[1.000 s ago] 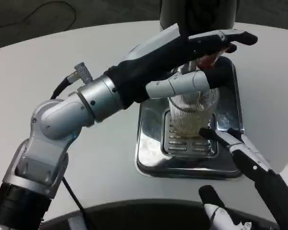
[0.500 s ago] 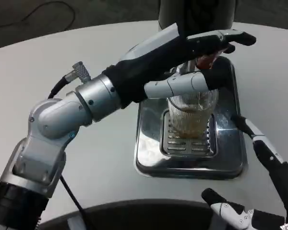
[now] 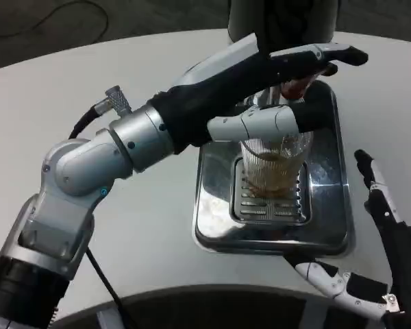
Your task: Grasp the cup under the faucet to collect the drink, then remove the cup.
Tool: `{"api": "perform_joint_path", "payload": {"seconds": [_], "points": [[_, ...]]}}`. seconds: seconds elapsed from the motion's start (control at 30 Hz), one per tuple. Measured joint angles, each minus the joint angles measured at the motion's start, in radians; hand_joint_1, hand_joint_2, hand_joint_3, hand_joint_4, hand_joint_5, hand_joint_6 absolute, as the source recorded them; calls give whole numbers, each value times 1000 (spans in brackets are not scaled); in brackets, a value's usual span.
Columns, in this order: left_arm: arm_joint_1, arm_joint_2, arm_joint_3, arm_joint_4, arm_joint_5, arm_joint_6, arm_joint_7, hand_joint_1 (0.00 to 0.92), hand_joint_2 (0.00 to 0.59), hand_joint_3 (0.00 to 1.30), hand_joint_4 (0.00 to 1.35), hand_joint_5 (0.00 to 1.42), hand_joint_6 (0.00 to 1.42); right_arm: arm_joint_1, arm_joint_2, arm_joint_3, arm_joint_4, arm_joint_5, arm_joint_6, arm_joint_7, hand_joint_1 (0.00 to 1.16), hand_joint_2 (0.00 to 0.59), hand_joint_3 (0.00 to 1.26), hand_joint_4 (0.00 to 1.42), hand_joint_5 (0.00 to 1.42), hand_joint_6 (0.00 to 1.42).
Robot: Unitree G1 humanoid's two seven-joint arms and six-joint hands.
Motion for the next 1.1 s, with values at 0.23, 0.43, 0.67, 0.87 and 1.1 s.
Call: {"api": "perform_joint_path", "payload": {"seconds": [0.23,0.43,0.67,0.87,1.1], "points": [[-2,2,-2,3,1,-5,3,0,18,191,67,124,0,-119,34,5,166,5,-40,-96,872,172,0,0,0,29],[-3,3,-4,4,2,-6,4,0,18,195,67,124,0,-199,45,22,286,5,-85,-162,871,172,0,0,0,22],[-2,5,-4,4,2,-9,5,0,18,196,67,124,0,-312,70,40,439,6,-135,-233,864,170,0,0,0,19],[-2,6,-4,4,2,-9,5,0,18,196,67,124,0,-371,71,39,504,9,-151,-269,859,169,0,0,0,1],[-2,7,-4,4,2,-9,8,0,17,203,75,124,0,-444,79,43,577,5,-172,-328,858,169,0,0,0,0]]}}
